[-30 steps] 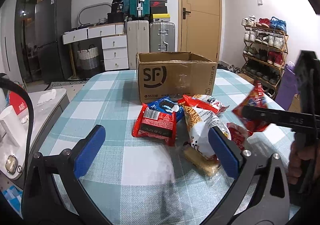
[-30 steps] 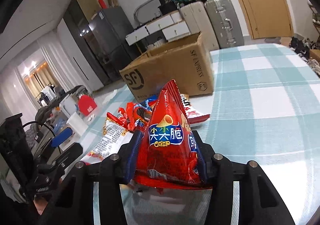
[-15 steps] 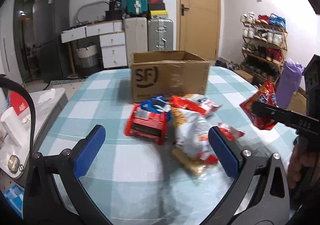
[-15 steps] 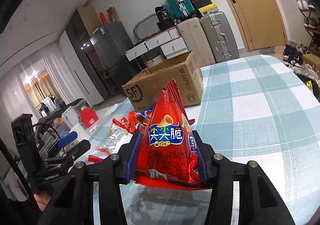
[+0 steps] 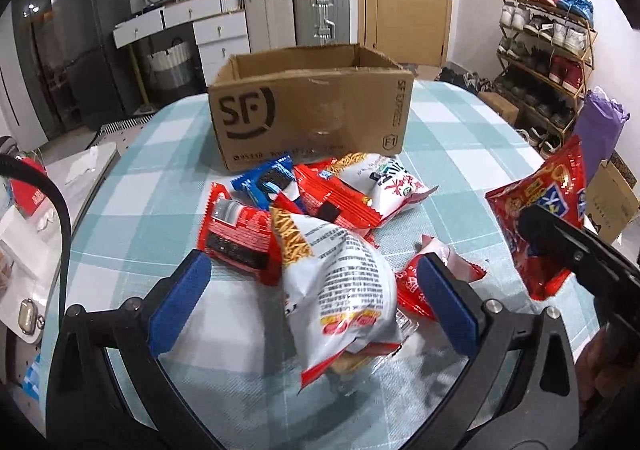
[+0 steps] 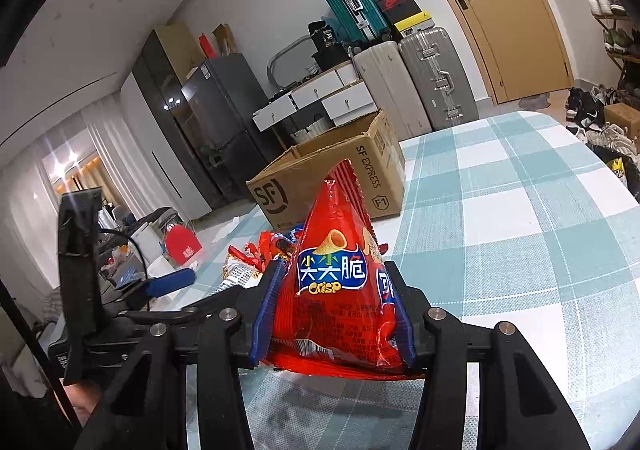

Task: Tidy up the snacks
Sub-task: 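Grasp the white chip bag with the left gripper while the right gripper holds the red bag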

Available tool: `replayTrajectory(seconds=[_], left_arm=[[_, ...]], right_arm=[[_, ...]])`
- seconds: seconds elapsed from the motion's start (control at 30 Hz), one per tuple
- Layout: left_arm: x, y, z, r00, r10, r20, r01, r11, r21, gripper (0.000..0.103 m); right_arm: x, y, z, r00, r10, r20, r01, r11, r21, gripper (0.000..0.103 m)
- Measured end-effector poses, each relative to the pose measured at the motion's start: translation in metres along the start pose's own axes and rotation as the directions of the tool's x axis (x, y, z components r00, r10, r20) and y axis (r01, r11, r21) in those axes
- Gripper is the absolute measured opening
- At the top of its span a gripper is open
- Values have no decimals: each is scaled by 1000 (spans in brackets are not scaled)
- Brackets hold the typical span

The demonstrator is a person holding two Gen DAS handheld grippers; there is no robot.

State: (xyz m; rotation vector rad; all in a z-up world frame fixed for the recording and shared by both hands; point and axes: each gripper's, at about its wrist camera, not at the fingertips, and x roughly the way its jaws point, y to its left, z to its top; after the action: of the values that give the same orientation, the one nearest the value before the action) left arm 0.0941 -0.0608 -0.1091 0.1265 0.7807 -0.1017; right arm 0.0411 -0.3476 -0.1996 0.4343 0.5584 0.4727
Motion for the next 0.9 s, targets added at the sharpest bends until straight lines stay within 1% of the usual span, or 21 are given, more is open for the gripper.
replayTrajectory(seconds=[0.13, 0.3, 0.43, 0.53, 0.6, 0.63, 0.67, 0.7, 0.73, 0.77, 0.8, 0.83, 0.9], left_arm=[[15, -1, 1, 999, 24, -26, -24, 1000, 3, 103], [32, 5, 0, 998, 18, -65, -20, 999, -30, 103], [35, 11, -1, 998, 19, -54, -22, 998, -51, 103], [37, 15, -2, 998, -5, -57, 1, 998, -62, 102], [38, 15, -3, 998, -19, -65, 15, 998, -62, 95], [39, 14, -3, 997, -10, -76, 6, 999, -47, 88], [41, 13, -4, 996, 6, -84, -9, 999, -34, 79], [44, 12, -6, 995, 12, -95, -14, 1000, -25, 74], [47, 12, -8, 994, 4, -105, -7, 1000, -26, 68], [47, 13, -10, 994, -23, -108, 19, 999, -39, 64], [46, 14, -11, 994, -35, -104, 30, 998, -47, 61], [45, 14, -11, 994, -34, -104, 29, 998, -47, 54], [42, 14, -10, 995, -32, -99, 29, 999, -37, 51]], right_arm=[[0, -2, 0, 1000, 3, -2, -3, 1000, 10, 50], [2, -4, 2, 1000, 3, -5, -3, 1000, 23, 50], [2, -5, 2, 1000, 3, -1, -3, 1000, 25, 50], [2, -5, 2, 1000, 2, -5, -2, 1000, 27, 50], [2, -6, 2, 1000, 3, -9, -3, 999, 32, 50], [3, -6, 2, 1000, 2, -10, -2, 999, 35, 50], [2, -7, 2, 1000, 3, -11, -3, 999, 39, 50], [2, -8, 2, 1000, 5, -12, -5, 999, 45, 50], [2, -8, 2, 1000, 4, -12, -4, 999, 48, 50], [2, -8, 3, 1000, 4, -11, -3, 999, 51, 50], [1, -9, 3, 1000, 5, -10, -4, 999, 54, 50], [1, -9, 3, 1000, 3, -10, -3, 998, 55, 50], [1, -9, 3, 1000, 3, -9, -2, 998, 56, 50]])
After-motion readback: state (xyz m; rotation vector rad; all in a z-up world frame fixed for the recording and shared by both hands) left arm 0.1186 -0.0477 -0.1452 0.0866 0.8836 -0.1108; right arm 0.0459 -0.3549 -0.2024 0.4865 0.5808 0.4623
